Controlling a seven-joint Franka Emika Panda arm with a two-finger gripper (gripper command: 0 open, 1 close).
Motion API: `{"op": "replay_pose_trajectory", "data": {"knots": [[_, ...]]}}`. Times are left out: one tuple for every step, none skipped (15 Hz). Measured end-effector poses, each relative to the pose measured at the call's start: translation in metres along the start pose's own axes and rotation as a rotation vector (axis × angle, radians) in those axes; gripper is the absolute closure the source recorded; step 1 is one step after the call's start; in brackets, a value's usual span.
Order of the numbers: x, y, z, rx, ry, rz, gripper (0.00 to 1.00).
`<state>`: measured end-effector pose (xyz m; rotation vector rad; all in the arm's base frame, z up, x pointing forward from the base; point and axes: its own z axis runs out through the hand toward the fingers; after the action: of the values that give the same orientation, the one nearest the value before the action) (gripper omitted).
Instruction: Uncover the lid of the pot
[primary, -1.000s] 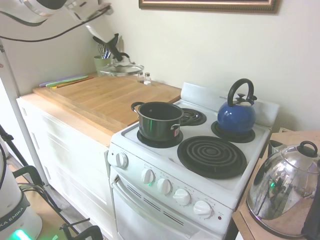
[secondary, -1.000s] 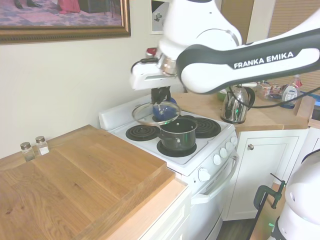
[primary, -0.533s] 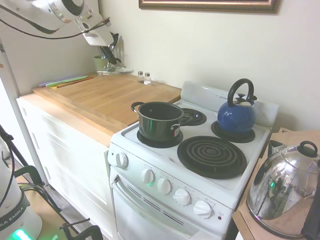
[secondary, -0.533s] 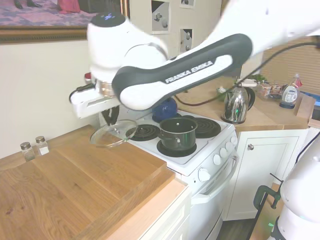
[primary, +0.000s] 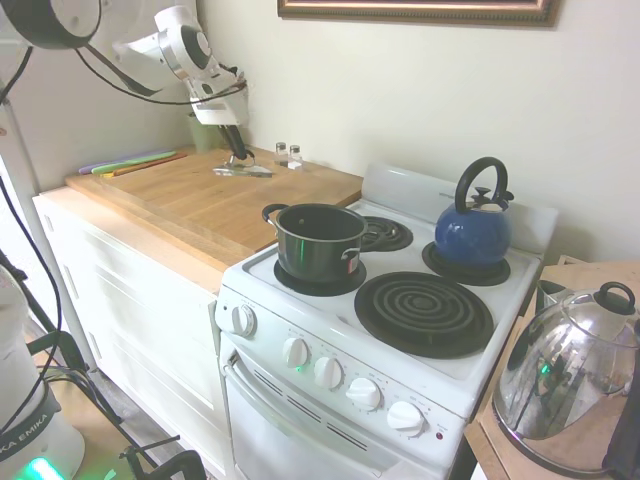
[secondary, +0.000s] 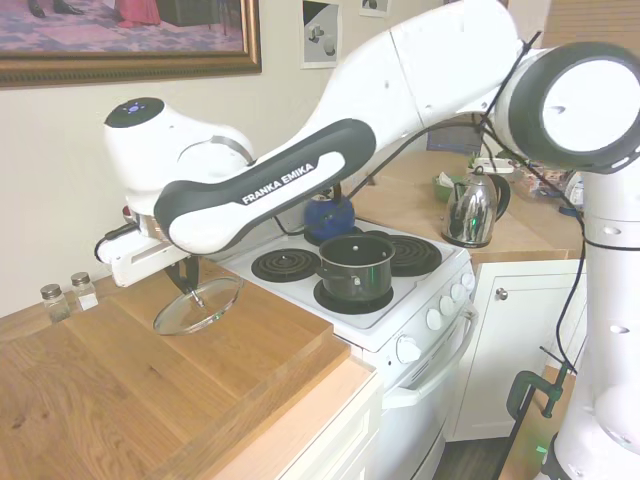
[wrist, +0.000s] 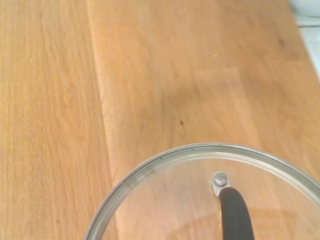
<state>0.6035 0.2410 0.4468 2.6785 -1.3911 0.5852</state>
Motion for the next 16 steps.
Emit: {"op": "replay_pose_trajectory", "data": {"knots": [[0.0, 0.0, 0.001, -0.012, -0.024, -0.015, 1.0], [-0.001, 0.002, 0.003, -0.028, -0.053, -0.034, 1.0], [-0.002, 0.004, 0.007, -0.048, -0.071, -0.051, 1.0], [-0.002, 0.004, 0.015, -0.064, -0.081, -0.061, 1.0], [-0.003, 0.004, 0.025, -0.078, -0.087, -0.068, 1.0], [-0.003, 0.002, 0.033, -0.088, -0.091, -0.071, 1.0], [-0.004, 0.001, 0.039, -0.093, -0.095, -0.074, 1.0], [-0.003, -0.002, 0.04, -0.092, -0.097, -0.075, 1.0], [-0.003, -0.004, 0.041, -0.091, -0.099, -0.077, 1.0], [-0.003, -0.005, 0.041, -0.092, -0.102, -0.079, 1.0], [-0.004, -0.006, 0.042, -0.096, -0.103, -0.08, 1.0], [-0.005, -0.007, 0.043, -0.103, -0.104, -0.081, 1.0], [-0.006, -0.008, 0.047, -0.111, -0.105, -0.083, 1.0], [-0.008, -0.008, 0.051, -0.119, -0.106, -0.085, 1.0], [-0.009, -0.008, 0.057, -0.127, -0.109, -0.086, 1.0], [-0.01, -0.007, 0.062, -0.135, -0.111, -0.088, 1.0]]}}
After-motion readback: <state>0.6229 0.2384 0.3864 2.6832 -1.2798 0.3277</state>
